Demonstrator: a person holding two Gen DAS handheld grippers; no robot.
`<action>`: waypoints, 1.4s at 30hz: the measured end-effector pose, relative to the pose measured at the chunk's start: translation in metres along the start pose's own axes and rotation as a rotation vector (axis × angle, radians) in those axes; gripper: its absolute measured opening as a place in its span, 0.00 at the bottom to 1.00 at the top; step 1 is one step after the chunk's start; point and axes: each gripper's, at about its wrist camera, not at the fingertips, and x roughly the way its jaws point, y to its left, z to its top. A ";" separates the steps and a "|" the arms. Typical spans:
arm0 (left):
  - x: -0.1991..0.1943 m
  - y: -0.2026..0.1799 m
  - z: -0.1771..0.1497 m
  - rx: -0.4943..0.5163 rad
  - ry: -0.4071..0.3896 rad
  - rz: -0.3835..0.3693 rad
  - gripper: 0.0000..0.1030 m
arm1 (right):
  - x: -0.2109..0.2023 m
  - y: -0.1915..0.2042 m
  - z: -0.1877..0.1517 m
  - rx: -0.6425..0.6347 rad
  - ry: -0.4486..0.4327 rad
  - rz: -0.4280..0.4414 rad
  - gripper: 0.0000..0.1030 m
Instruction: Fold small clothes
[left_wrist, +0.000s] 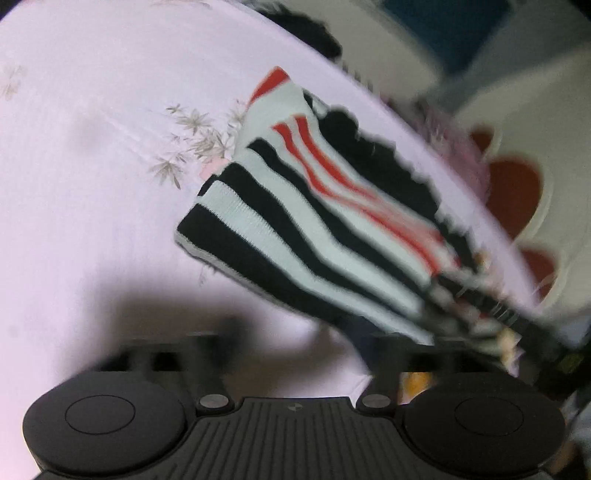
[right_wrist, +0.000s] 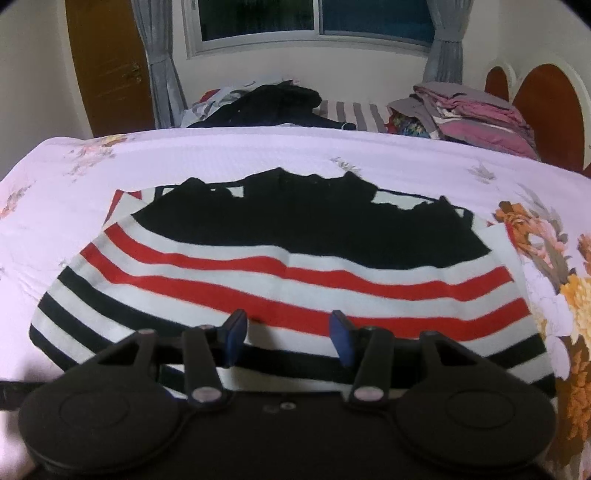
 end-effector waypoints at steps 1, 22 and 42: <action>-0.001 0.001 -0.002 -0.026 -0.032 -0.022 0.89 | 0.000 0.001 0.000 0.002 0.002 0.003 0.47; 0.068 0.016 0.015 -0.284 -0.259 -0.137 0.30 | 0.020 -0.013 0.002 -0.054 0.007 -0.032 0.48; 0.054 -0.189 0.014 0.391 -0.351 -0.082 0.20 | -0.033 -0.109 -0.002 0.105 -0.065 0.038 0.52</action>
